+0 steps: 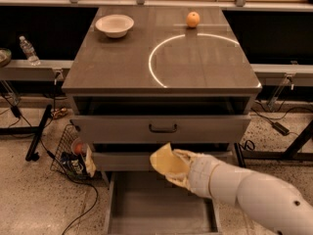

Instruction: Pick sponge from bottom drawer and place on counter

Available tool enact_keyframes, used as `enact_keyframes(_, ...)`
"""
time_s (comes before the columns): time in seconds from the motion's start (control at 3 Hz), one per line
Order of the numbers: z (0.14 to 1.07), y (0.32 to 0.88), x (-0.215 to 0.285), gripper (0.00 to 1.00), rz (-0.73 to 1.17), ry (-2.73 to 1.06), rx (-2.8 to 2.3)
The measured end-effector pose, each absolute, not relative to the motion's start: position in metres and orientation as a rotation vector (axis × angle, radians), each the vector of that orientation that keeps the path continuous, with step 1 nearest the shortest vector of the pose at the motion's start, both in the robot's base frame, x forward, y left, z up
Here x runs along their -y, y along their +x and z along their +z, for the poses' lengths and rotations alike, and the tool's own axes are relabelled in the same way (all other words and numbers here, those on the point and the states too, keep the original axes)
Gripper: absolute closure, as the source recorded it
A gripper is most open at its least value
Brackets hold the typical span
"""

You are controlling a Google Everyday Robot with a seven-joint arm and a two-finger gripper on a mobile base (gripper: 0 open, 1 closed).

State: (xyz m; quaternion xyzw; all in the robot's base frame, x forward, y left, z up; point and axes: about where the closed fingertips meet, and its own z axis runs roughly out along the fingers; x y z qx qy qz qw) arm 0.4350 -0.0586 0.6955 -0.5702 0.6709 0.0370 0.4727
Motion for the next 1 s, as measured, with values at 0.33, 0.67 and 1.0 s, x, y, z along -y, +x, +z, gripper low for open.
enact_keyframes(0.33, 0.756, 0.460, 0.047, 1.00, 0.002, -1.410, -1.543)
enact_keyframes(0.67, 0.834, 0.490, 0.038, 1.00, -0.098, -1.407, -1.447)
enact_keyframes(1.0, 0.834, 0.490, 0.038, 1.00, -0.098, -1.407, -1.447)
